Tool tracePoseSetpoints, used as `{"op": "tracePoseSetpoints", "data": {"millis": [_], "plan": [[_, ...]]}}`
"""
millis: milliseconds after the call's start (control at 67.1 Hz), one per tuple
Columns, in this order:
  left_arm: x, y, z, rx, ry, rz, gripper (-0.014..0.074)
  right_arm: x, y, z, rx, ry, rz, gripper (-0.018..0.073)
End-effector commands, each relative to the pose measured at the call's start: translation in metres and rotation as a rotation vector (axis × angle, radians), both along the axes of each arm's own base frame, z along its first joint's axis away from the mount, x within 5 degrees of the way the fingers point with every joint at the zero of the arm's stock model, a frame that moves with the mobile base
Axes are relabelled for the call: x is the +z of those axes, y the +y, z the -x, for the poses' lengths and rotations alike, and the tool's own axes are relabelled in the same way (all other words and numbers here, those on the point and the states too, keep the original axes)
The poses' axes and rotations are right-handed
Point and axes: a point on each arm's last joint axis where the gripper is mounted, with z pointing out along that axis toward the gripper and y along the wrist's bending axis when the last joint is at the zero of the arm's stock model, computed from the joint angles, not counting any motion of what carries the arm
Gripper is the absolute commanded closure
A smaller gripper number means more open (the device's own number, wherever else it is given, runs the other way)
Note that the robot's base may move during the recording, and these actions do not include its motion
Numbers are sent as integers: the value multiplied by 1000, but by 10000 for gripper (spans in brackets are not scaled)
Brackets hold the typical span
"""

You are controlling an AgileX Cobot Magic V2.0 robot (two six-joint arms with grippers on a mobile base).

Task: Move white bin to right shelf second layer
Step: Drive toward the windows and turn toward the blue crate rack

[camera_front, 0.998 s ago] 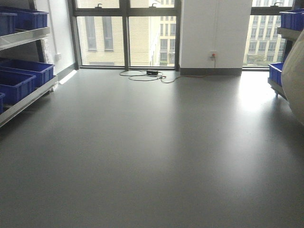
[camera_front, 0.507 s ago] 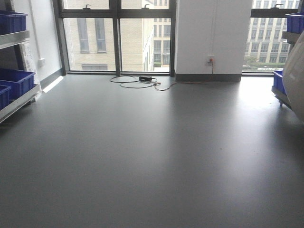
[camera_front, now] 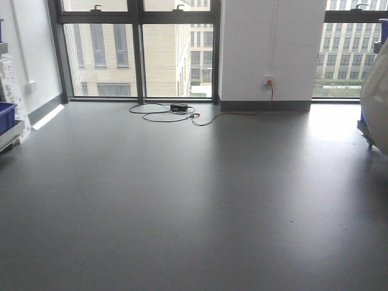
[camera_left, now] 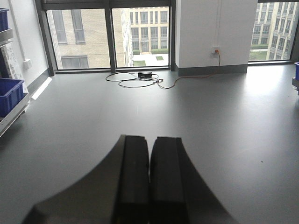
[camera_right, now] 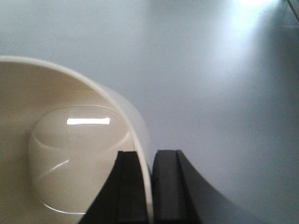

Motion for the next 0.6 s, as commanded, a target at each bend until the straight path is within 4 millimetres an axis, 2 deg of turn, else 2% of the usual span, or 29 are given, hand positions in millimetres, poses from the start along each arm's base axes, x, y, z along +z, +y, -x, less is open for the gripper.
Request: {"op": "tracePoseSetpoints", "data": {"millis": [0, 581], "plan": [[-4, 0, 0, -3, -63, 12, 512, 18, -1, -3, -11, -119, -5, 475], [-4, 0, 0, -3, -62, 12, 512, 18, -1, -4, -11, -118, -5, 475]]}}
